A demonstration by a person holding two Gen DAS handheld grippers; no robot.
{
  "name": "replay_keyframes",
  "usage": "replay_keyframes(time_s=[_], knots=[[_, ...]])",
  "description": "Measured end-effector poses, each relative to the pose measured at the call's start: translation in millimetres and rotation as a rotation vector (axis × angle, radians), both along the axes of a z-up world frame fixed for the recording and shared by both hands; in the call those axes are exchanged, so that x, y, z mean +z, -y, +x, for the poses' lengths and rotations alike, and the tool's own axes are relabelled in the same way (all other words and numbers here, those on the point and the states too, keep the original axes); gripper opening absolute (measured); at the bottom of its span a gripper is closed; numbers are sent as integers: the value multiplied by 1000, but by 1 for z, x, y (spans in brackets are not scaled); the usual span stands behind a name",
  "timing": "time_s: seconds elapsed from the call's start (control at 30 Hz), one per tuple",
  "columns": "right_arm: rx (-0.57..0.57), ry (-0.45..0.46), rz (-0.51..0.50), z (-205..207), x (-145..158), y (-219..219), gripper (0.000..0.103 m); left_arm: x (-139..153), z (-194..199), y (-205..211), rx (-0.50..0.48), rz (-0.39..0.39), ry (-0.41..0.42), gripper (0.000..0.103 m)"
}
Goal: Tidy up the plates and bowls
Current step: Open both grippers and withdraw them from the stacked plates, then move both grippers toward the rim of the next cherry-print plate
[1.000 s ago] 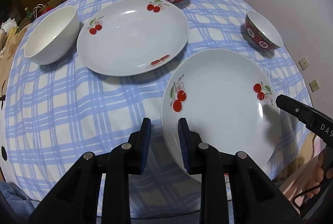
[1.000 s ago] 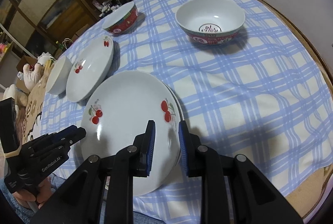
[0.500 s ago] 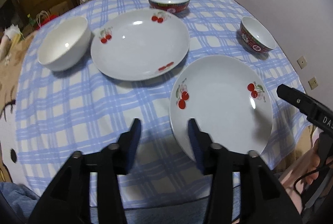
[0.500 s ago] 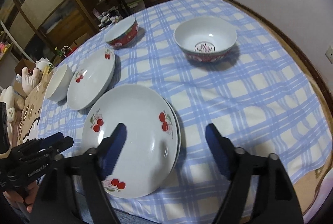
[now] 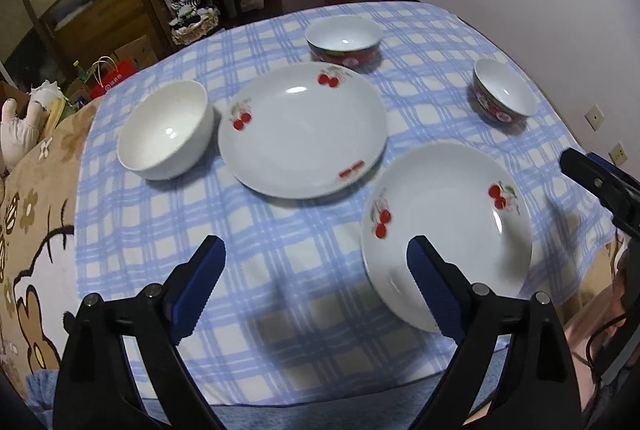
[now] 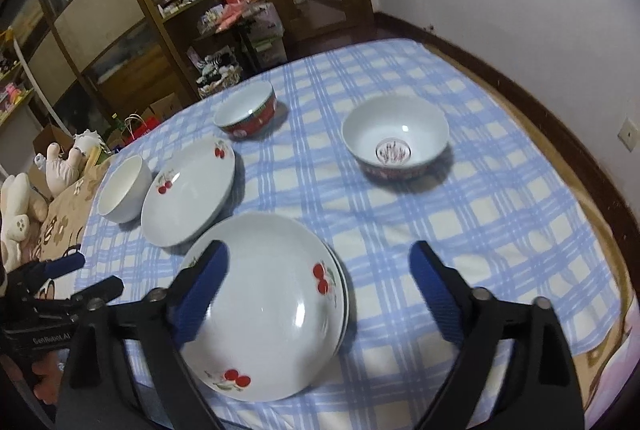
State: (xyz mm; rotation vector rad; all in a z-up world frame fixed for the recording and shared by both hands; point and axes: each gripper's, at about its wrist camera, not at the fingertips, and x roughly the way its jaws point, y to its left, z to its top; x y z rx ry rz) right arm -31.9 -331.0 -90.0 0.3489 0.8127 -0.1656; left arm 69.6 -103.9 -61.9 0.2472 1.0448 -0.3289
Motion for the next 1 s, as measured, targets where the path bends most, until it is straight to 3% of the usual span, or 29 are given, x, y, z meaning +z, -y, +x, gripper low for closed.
replay_keyframes(time_s=[0.23,0.53,0.8,1.0], knots=[[16,51,-11,10,21,-6,103,10,25,-24,85,-52,-29,91],[39,103,-17,34,41,-11,103,30,47,-33,66,-18,22,91],[96,117,-65,70,48,-21,103,37,75,-39,111,-23,44,91],[145,113,-95,101,43,-28,103,26,100,-44,142,-57,49,91]])
